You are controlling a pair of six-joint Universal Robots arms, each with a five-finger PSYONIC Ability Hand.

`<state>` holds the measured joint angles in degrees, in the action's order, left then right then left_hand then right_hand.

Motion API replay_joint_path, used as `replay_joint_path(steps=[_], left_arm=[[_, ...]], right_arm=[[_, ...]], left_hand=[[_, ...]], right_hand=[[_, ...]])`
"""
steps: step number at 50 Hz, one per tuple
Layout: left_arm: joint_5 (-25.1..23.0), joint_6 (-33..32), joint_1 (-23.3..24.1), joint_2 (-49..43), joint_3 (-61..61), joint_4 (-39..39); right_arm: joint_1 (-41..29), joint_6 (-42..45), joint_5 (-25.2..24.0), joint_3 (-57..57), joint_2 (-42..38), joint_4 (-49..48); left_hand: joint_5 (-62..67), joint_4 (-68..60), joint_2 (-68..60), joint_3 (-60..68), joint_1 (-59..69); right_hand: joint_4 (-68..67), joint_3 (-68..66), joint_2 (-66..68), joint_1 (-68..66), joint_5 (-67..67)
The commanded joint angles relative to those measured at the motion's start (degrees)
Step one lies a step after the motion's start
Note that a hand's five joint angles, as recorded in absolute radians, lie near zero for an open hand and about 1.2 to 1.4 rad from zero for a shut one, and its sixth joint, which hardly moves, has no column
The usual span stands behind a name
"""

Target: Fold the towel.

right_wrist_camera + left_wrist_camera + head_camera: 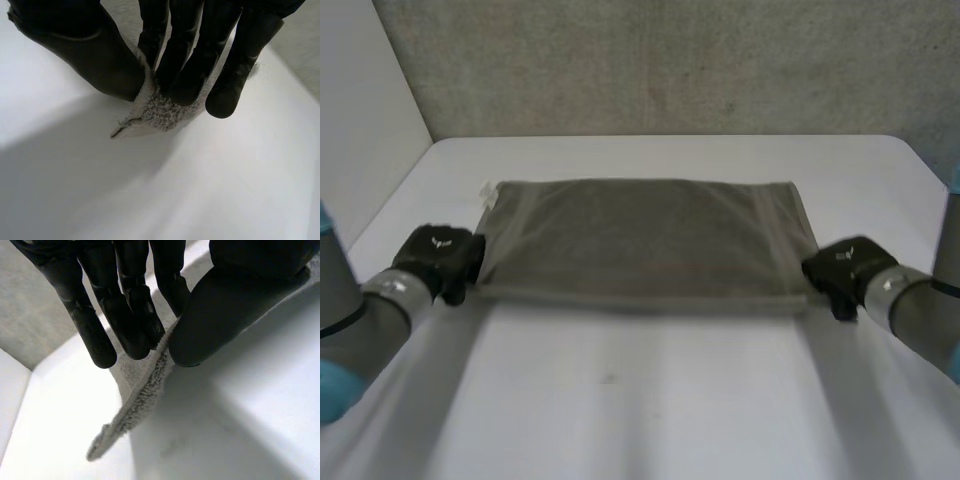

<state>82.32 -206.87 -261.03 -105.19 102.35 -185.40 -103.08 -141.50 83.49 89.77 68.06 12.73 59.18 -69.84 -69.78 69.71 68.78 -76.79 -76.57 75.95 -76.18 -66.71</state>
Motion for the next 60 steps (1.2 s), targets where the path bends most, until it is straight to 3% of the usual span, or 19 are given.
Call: replay_joint_path(steps=[1, 4, 8, 11, 17, 19, 22, 25, 27, 32, 42, 60], left_arm=[[-4.96, -13.18, -1.76, 14.02, 9.78, 11.35], [-6.37, -16.71, -4.65, 17.90, 11.90, 11.73], [-8.65, -16.55, -6.86, 17.66, 10.68, 9.80], [-9.37, -15.67, -6.69, 15.81, 9.18, 8.03], [-9.01, -10.57, -3.35, 3.42, -1.19, 0.65], [-8.23, -8.38, -1.60, -4.11, -8.19, -0.75], [-7.17, -7.84, -0.18, -8.10, -12.26, -1.11], [-3.57, -7.67, 2.81, -15.57, -19.65, -1.72], [1.24, -7.84, 4.64, -22.30, -27.00, -2.16], [5.48, -7.93, 5.62, -29.43, -36.05, -2.16], [6.54, -7.76, 6.23, -38.15, -50.65, -1.90], [7.51, -7.67, 6.85, -46.33, -62.89, 0.47]], right_arm=[[4.10, 11.32, -2.36, 9.36, 12.07, 13.53], [5.34, 13.00, -3.07, 9.64, 16.13, 14.52], [5.87, 12.57, -5.44, 7.88, 16.41, 11.26], [5.60, 11.34, -6.41, 5.24, 11.48, 6.34], [3.85, 7.74, -5.18, -4.57, -1.06, 0.64], [2.62, 7.03, -4.92, -7.42, -4.34, -0.25], [-0.02, 4.83, -4.48, -14.62, -10.58, -2.97], [-1.07, 3.26, -4.21, -21.01, -15.91, -5.78], [-1.51, 3.07, -4.04, -23.94, -18.49, -6.93], [-2.22, 2.90, -2.81, -33.34, -26.05, -8.07], [-3.27, 3.07, 1.85, -48.36, -35.70, -8.25], [-3.36, 3.34, 2.73, -59.27, -42.13, -7.81]], left_hand=[[10.82, -10.16, -10.22, 10.29, 11.22], [10.82, -10.16, -10.22, 10.29, 11.22], [10.82, -10.16, -10.22, 10.29, 11.22], [10.82, -10.16, -10.22, 10.29, 11.22], [10.82, -10.16, -10.22, 10.29, 11.22], [10.82, -10.16, -10.22, 10.29, 11.22], [10.82, -10.16, -10.22, 10.29, 11.22], [10.82, -10.16, -10.22, 10.29, 11.22], [10.82, -10.16, -10.22, 10.29, 11.22], [10.82, -10.16, -10.22, 10.29, 11.22], [10.82, -10.16, -10.22, 10.29, 11.22], [10.82, -10.16, -10.22, 10.29, 11.22]], right_hand=[[-3.21, -3.43, 4.05, -3.82, -3.29], [-3.21, -3.43, 4.05, -3.82, -3.29], [-3.21, -3.43, 4.05, -3.82, -3.29], [-3.21, -3.43, 4.05, -3.82, -3.29], [-3.21, -3.43, 4.05, -3.82, -3.29], [-3.21, -3.43, 4.05, -3.82, -3.29], [-3.21, -3.43, 4.05, -3.82, -3.29], [-3.21, -3.43, 4.05, -3.82, -3.29], [-3.21, -3.43, 4.05, -3.82, -3.29], [-3.21, -3.43, 4.05, -3.82, -3.29], [-3.21, -3.43, 4.05, -3.82, -3.29], [-3.21, -3.43, 4.05, -3.82, -3.29]])
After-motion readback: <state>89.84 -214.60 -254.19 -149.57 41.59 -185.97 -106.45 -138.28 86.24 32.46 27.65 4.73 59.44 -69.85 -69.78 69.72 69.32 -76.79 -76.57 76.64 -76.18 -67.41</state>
